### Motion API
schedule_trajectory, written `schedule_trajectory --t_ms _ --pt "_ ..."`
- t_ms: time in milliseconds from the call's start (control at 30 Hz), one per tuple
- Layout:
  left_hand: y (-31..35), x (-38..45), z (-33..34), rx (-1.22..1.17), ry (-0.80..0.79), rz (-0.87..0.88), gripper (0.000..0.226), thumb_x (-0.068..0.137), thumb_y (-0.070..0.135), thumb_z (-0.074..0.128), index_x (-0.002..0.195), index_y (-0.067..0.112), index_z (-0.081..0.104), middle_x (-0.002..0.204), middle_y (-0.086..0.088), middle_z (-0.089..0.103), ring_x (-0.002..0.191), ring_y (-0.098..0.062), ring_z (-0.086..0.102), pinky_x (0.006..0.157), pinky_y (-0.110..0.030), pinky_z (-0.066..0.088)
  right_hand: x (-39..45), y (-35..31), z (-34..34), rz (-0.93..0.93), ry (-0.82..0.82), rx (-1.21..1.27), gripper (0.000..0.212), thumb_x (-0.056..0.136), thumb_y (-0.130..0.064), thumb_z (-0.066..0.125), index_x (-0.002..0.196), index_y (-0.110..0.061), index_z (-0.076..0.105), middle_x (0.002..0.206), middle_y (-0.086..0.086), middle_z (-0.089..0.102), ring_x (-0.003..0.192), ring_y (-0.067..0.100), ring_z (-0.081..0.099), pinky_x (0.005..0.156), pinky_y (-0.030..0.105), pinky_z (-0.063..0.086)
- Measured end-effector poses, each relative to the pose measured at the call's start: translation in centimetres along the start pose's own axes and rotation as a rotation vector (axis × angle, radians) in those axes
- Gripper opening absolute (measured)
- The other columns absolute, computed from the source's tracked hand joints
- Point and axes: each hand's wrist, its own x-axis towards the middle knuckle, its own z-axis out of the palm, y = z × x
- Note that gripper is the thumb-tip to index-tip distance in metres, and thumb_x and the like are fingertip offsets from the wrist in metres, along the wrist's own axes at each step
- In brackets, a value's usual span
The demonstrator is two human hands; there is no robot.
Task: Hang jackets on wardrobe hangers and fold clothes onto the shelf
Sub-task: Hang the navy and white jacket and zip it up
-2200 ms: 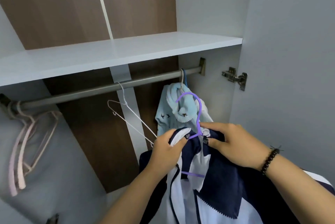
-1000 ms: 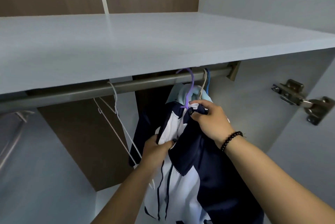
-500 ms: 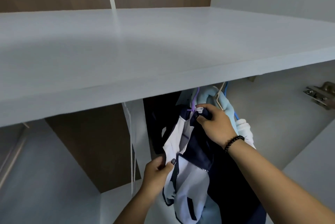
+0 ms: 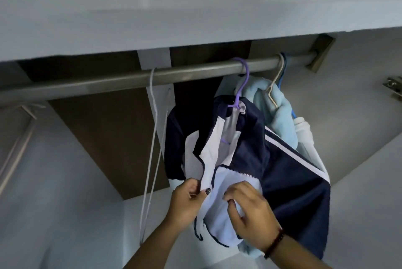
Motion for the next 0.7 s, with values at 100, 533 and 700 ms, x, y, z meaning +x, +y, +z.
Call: schedule_trajectory --t_ms 100,533,700 --pt "-1.0 -0.4 -0.1 0.080 0.001 0.032 0.017 0.087 0.026 0.067 0.079 0.016 0.057 0.072 0.009 0.065 0.069 -0.009 0.061 0.067 -0.022 0.049 -2.7 0.5 3.4 0.496 -0.058 0.203 0.018 0.087 -0.019 0.050 0.088 -0.037 0.051 0.092 -0.018 0.057 0.078 0.005 0.058 0.065 0.017 0.048" --pt "0.2 -6.5 -1.2 0.172 0.332 0.288 0.018 0.097 0.016 0.048 0.090 0.029 0.038 0.068 0.014 0.042 0.061 0.002 0.052 0.055 -0.006 0.036 5.5 2.6 8.0 1.210 -0.068 0.231 0.038 0.081 -0.036 0.067 0.094 -0.002 0.056 0.088 0.008 0.058 0.082 0.024 0.057 0.080 0.037 0.051" --pt "-2.3 -6.2 -2.3 0.325 0.107 0.393 0.020 0.097 0.023 0.047 0.102 0.024 0.067 0.097 0.005 0.060 0.082 0.000 0.057 0.078 -0.005 0.043 4.1 2.9 6.8 1.132 -0.100 0.159 0.015 0.089 -0.012 0.054 0.077 -0.004 0.047 0.056 0.001 0.048 0.055 0.013 0.048 0.050 0.023 0.036"
